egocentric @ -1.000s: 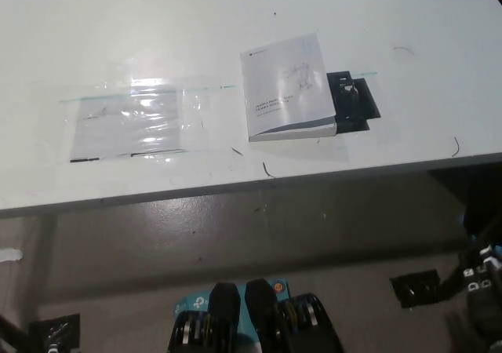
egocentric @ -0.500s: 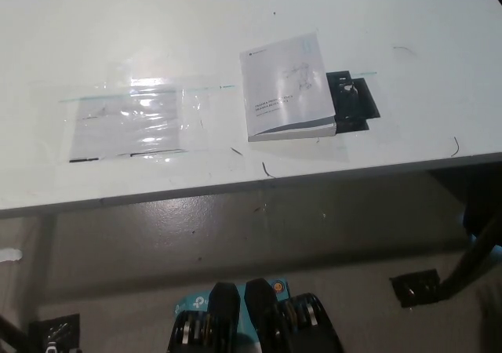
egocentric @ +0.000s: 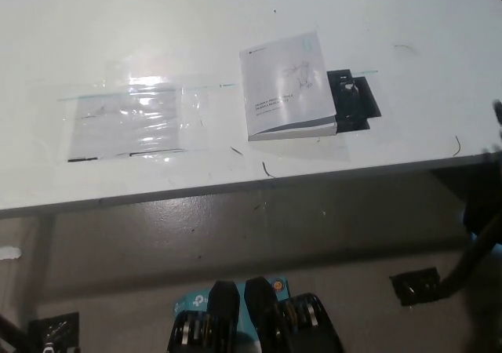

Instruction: The robot uses its right hand to slide under the cover of the book kept in the middle of the desk and open it

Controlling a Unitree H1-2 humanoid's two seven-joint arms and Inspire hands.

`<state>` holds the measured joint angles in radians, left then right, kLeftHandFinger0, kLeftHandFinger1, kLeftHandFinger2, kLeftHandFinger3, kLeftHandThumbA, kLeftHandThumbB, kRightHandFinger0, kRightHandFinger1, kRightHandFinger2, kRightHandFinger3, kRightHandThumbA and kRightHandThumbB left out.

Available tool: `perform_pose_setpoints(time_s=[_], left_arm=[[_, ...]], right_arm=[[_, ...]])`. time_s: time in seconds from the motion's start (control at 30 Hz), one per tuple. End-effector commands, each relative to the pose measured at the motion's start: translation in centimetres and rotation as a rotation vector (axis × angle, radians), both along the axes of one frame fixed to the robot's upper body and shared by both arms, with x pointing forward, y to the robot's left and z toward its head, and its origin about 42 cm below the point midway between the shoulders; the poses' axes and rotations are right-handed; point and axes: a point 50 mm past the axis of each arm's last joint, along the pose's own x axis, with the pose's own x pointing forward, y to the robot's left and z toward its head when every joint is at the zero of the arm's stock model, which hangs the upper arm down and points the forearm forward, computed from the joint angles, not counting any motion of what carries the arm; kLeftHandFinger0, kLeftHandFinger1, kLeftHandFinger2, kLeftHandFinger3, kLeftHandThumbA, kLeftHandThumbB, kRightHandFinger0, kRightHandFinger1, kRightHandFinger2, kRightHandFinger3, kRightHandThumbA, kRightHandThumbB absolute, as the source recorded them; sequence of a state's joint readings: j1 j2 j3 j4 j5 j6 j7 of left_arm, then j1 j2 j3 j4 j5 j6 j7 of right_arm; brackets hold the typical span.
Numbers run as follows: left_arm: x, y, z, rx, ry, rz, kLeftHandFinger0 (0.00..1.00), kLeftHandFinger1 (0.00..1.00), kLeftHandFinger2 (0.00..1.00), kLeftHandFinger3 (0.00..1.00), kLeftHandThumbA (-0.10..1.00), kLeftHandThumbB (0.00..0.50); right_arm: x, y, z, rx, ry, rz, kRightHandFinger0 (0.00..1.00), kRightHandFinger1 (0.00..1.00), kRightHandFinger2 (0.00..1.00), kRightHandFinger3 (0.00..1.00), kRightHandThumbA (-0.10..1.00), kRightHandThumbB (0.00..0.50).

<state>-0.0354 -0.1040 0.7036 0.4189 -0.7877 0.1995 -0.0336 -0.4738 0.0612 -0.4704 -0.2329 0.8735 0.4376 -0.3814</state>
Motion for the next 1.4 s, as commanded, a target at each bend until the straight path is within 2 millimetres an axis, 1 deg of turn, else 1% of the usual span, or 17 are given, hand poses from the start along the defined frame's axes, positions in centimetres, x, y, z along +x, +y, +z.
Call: perform_pose_setpoints(time_s=[0.0,0.07,0.17,0.27,0.3,0.33,0.47,0.53,0.57,0.6,0.7,0.9,0.97,1.03,1.17,1.27,1.37], left_arm=[[0.4,0.3,0.5,0.013,-0.041,0.002,0.99,0.93,0.96,1.00,1.00,0.082],[0.4,0.3,0.4,0.011,-0.041,0.002,1.00,0.94,0.95,1.00,1.00,0.081],[0.6,0.2,0.5,0.014,-0.037,-0.008,1.00,0.93,0.94,1.00,1.00,0.090],[0.5,0.0,0.6,0.022,-0.048,-0.019,1.00,0.93,0.97,1.00,1.00,0.091],[0.7,0.0,0.7,0.026,-0.039,-0.016,0.99,0.92,0.96,1.00,1.00,0.094],[0.7,0.0,0.7,0.024,-0.038,-0.015,1.00,0.91,0.99,1.00,1.00,0.085],[0.7,0.1,0.7,0.030,-0.030,-0.016,0.98,0.91,0.95,1.00,1.00,0.081],[0.6,0.0,0.7,0.033,-0.039,-0.021,1.00,0.92,0.97,1.00,1.00,0.092],[0.7,0.0,0.7,0.034,-0.035,-0.022,0.97,0.89,0.95,1.00,1.00,0.099],[0.8,-0.1,0.7,0.034,-0.028,-0.020,0.96,0.88,0.94,1.00,1.00,0.103],[0.8,-0.1,0.9,0.025,-0.035,-0.015,0.98,0.88,0.96,1.00,1.00,0.091],[1.1,-0.2,0.9,0.028,-0.029,-0.016,0.98,0.88,0.89,1.00,1.00,0.082],[1.0,-0.3,1.0,0.025,-0.034,-0.023,0.99,0.89,0.91,1.00,1.00,0.090],[1.0,-0.4,1.0,0.024,-0.032,-0.026,0.98,0.89,0.93,1.00,1.00,0.091],[0.9,-0.2,0.8,0.025,-0.025,-0.031,0.95,0.87,0.90,1.00,1.00,0.090],[0.9,-0.2,0.7,0.019,-0.029,-0.027,0.98,0.89,0.91,1.00,1.00,0.075],[0.9,-0.2,0.7,0.024,-0.028,-0.025,0.97,0.89,0.89,1.00,1.00,0.080]], right_arm=[[3.2,1.8,3.3,-0.069,-0.024,0.034,0.87,0.82,0.86,1.00,1.00,0.092],[4.4,2.6,3.4,-0.076,-0.017,0.059,0.87,0.85,0.88,1.00,1.00,0.120],[5.7,3.9,3.7,-0.083,-0.003,0.085,0.89,0.89,0.92,1.00,1.00,0.125],[7.3,5.7,3.6,-0.090,0.012,0.135,0.96,0.99,1.00,1.00,1.00,0.091],[7.9,6.5,3.5,-0.084,0.027,0.157,0.97,0.99,1.00,1.00,1.00,0.060],[8.5,7.3,3.3,-0.087,0.038,0.171,0.96,0.99,1.00,1.00,1.00,0.056],[9.6,8.5,2.6,-0.095,0.088,0.173,0.89,0.93,0.93,1.00,1.00,0.079],[10.1,9.2,2.2,-0.106,0.094,0.188,0.91,0.95,0.96,1.00,1.00,0.066],[10.2,9.3,2.1,-0.108,0.094,0.193,0.93,0.97,0.98,1.00,1.00,0.059],[10.5,9.7,1.8,-0.117,0.109,0.202,0.92,0.96,0.98,1.00,1.00,0.075],[11.0,10.0,1.4,-0.126,0.126,0.206,0.91,0.95,0.97,1.00,1.00,0.094],[11.6,10.1,0.6,-0.141,0.160,0.196,0.90,0.94,0.95,1.00,1.00,0.094],[11.8,10.1,0.1,-0.154,0.179,0.189,0.85,0.91,0.93,1.00,1.00,0.107],[11.8,10.0,-0.1,-0.159,0.185,0.185,0.84,0.90,0.91,1.00,1.00,0.102],[11.6,9.7,-0.9,-0.157,0.195,0.178,0.85,0.90,0.91,1.00,1.00,0.094],[11.6,10.1,-1.2,-0.149,0.199,0.191,0.87,0.90,0.92,1.00,1.00,0.091],[11.8,10.5,-1.5,-0.163,0.204,0.199,0.86,0.91,0.91,1.00,1.00,0.095]])
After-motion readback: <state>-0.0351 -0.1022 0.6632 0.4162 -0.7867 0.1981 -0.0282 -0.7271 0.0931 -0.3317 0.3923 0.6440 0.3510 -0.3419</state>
